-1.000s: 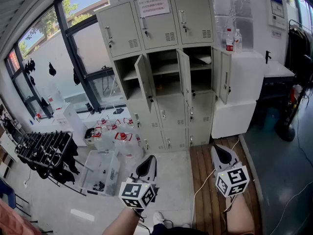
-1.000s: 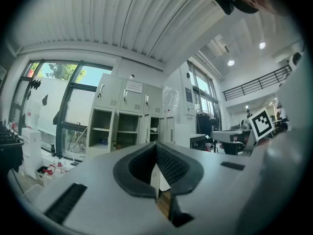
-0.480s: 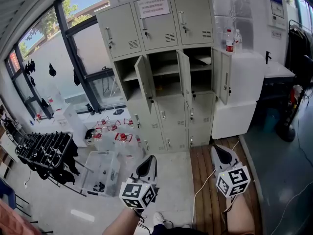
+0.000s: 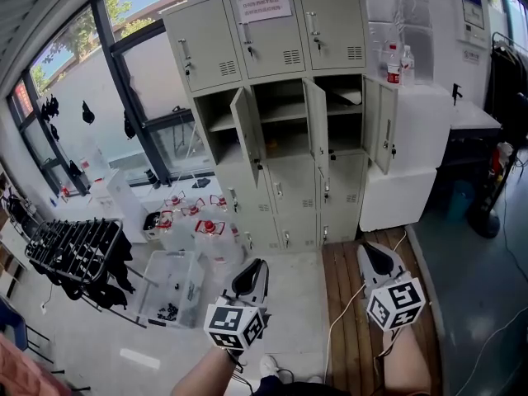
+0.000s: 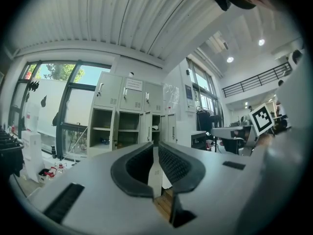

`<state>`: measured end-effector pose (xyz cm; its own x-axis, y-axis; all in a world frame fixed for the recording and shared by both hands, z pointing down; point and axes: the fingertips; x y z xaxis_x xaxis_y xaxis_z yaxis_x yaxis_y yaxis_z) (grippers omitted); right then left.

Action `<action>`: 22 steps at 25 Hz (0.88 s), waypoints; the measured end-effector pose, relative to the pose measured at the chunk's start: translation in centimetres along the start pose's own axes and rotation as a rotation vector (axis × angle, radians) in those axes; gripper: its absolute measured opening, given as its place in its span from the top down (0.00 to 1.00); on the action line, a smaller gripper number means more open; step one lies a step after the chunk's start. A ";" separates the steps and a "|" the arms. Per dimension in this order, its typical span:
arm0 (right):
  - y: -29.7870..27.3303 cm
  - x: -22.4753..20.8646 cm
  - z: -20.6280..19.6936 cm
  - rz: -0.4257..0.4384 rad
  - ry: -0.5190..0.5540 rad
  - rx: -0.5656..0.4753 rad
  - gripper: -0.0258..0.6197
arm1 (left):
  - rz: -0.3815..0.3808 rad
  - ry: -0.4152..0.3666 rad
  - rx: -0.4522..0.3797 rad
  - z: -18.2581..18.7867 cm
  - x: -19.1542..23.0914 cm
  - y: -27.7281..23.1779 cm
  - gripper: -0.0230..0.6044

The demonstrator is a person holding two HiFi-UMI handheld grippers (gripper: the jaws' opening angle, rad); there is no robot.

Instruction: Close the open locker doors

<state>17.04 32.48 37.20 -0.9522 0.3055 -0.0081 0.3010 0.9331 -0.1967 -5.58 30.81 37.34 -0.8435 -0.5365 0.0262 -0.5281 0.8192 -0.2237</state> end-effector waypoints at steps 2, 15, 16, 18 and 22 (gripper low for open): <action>-0.5 0.6 0.0 0.016 0.005 -0.001 0.94 | -0.005 0.000 0.000 -0.1 0.5 -0.2 0.88; -6.5 3.9 1.9 0.023 0.040 0.002 0.64 | -0.012 0.008 -0.005 0.5 7.2 -2.4 0.49; -7.1 4.1 2.0 0.023 0.037 0.002 0.64 | -0.014 0.013 -0.005 0.5 7.9 -2.6 0.49; -8.5 4.6 2.3 0.021 0.035 0.004 0.64 | -0.016 0.021 -0.006 0.5 9.4 -3.2 0.49; -11.2 5.3 2.8 0.011 0.032 0.009 0.64 | -0.020 0.032 -0.006 0.6 12.3 -4.5 0.49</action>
<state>8.48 23.11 36.59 -0.9466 0.3219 0.0206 0.3111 0.9280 -0.2052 -13.55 20.36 38.07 -0.8357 -0.5458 0.0615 -0.5450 0.8099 -0.2169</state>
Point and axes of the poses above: the fingertips, and each gripper's own axes: y backward along the fingers, x to its left, z out of its top, and after that the axes turned 13 degrees about x, right-handed
